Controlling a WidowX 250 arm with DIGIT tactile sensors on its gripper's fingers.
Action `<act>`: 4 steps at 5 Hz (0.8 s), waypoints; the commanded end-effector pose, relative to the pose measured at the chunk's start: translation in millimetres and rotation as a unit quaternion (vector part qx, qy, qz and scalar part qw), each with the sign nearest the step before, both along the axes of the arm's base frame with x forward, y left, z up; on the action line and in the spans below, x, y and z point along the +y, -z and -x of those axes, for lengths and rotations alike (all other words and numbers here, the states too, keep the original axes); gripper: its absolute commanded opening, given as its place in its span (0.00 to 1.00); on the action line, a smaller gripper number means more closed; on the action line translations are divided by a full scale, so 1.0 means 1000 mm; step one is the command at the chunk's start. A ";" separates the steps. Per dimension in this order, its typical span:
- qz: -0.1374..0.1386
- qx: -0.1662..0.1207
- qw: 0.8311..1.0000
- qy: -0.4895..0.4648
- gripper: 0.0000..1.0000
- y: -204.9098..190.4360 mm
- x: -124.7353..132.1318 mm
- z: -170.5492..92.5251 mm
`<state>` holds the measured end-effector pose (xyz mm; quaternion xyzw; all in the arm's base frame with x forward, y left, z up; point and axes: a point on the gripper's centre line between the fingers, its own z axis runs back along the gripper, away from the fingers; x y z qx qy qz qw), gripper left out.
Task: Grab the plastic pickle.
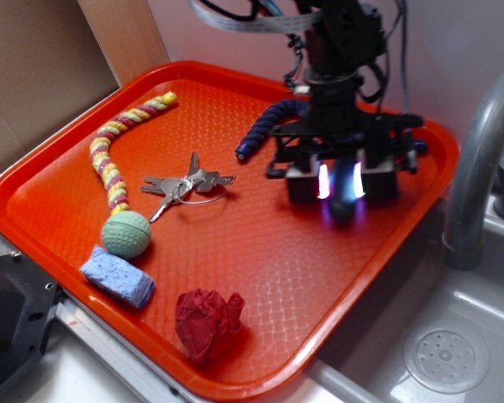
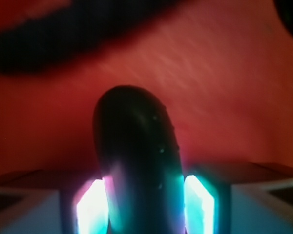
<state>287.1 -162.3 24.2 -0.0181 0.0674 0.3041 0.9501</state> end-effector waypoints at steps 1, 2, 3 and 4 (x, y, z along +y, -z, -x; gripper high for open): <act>-0.012 -0.054 0.998 0.040 0.00 -0.074 0.023 0.011; -0.037 -0.135 0.986 0.086 0.00 -0.118 0.051 0.048; -0.051 -0.163 0.978 0.118 0.00 -0.151 0.092 0.069; -0.034 -0.151 0.982 0.109 0.00 -0.180 0.129 0.081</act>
